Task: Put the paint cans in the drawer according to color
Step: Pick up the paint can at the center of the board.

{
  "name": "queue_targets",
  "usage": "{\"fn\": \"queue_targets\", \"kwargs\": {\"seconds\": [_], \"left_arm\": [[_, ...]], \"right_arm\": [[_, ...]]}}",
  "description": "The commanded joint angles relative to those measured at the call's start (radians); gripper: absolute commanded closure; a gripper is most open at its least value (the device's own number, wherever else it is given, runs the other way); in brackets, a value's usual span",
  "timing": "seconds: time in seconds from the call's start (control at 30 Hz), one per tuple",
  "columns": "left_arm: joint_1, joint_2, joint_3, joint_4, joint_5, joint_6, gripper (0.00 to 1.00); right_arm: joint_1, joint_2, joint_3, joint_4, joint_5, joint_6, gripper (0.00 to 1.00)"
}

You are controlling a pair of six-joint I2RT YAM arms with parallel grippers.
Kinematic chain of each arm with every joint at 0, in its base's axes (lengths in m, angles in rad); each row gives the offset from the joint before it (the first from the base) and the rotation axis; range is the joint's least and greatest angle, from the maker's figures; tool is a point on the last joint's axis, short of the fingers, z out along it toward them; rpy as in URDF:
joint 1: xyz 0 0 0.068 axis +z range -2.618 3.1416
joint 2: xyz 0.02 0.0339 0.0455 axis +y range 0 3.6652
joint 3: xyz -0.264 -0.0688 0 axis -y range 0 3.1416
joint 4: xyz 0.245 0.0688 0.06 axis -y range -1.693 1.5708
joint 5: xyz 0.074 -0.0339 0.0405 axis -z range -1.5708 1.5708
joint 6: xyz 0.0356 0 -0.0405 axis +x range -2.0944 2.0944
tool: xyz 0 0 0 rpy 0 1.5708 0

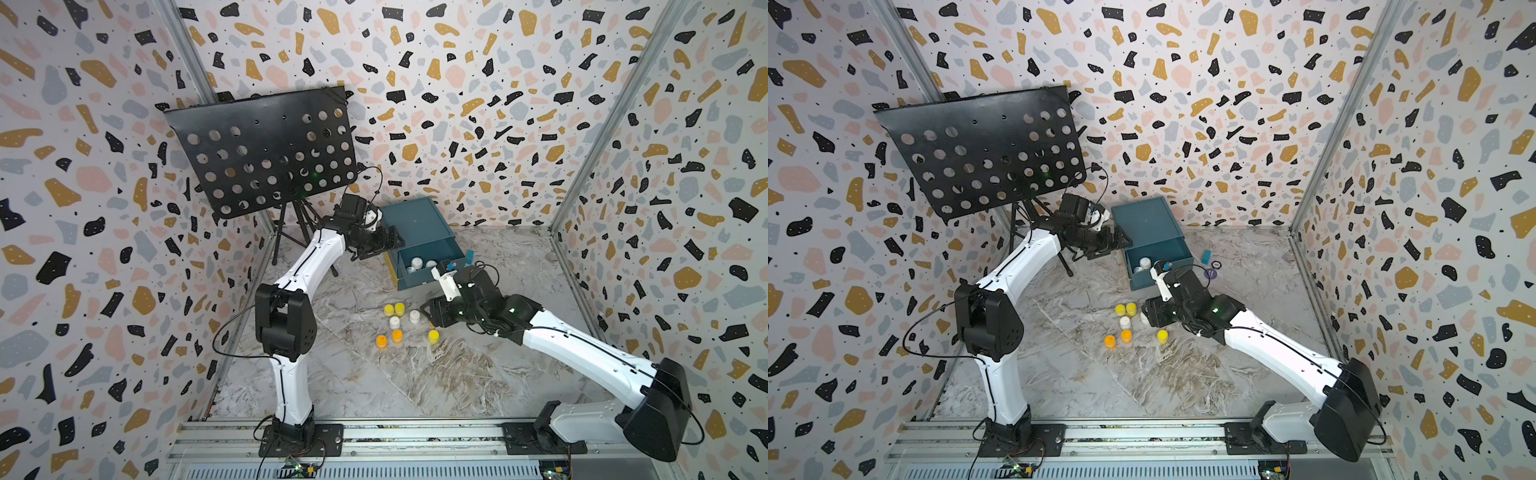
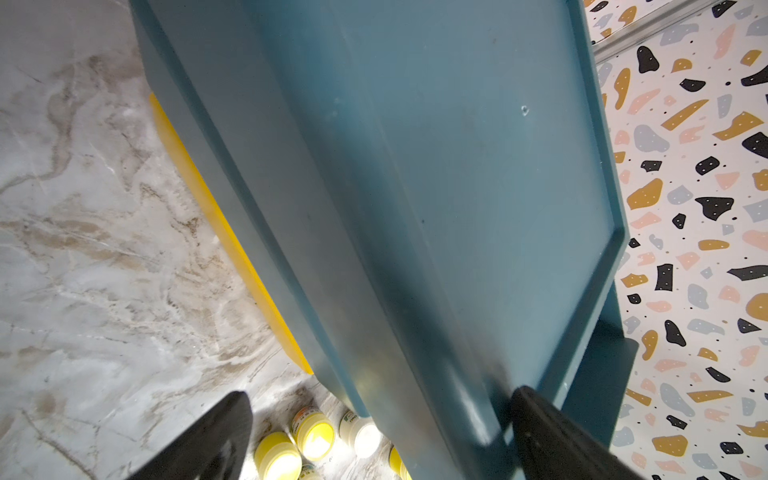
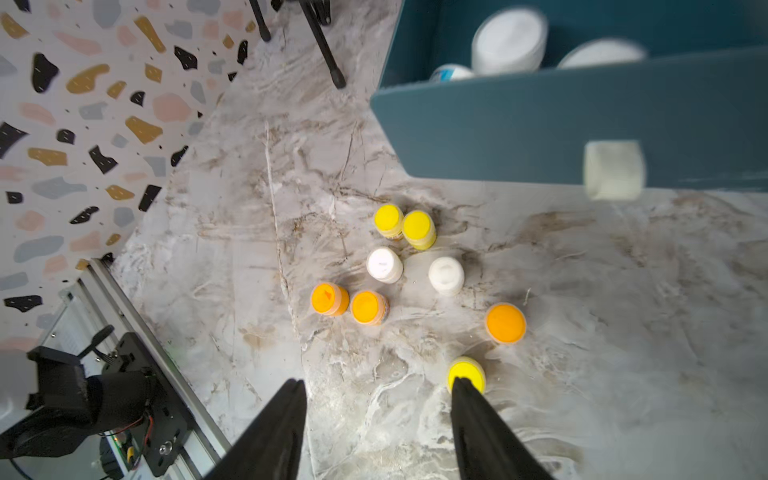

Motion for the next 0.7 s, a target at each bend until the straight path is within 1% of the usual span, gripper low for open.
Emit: {"fn": "queue_targets", "kwargs": {"seconds": [0.0,0.13,0.23,0.47,0.67], "left_arm": [[0.005,-0.002,-0.027,-0.044,-0.006,0.014,0.0],[0.005,-0.007,-0.034,-0.034,0.003,0.005,0.0],[0.006,-0.004,-0.033,-0.034,0.003,0.006,0.0],[0.012,-0.002,-0.034,-0.033,0.011,0.006,0.0],[0.023,0.002,-0.041,-0.019,0.028,-0.007,0.0]], "right_arm": [[0.047,0.045,-0.006,0.082,0.093,0.084,0.39],[0.092,0.131,-0.003,0.156,0.17,0.12,0.38],[0.101,0.199,0.009,0.194,0.188,0.137,0.38],[0.118,0.355,0.065,0.214,0.181,0.158,0.37],[0.122,0.447,0.107,0.228,0.182,0.18,0.37]]}}
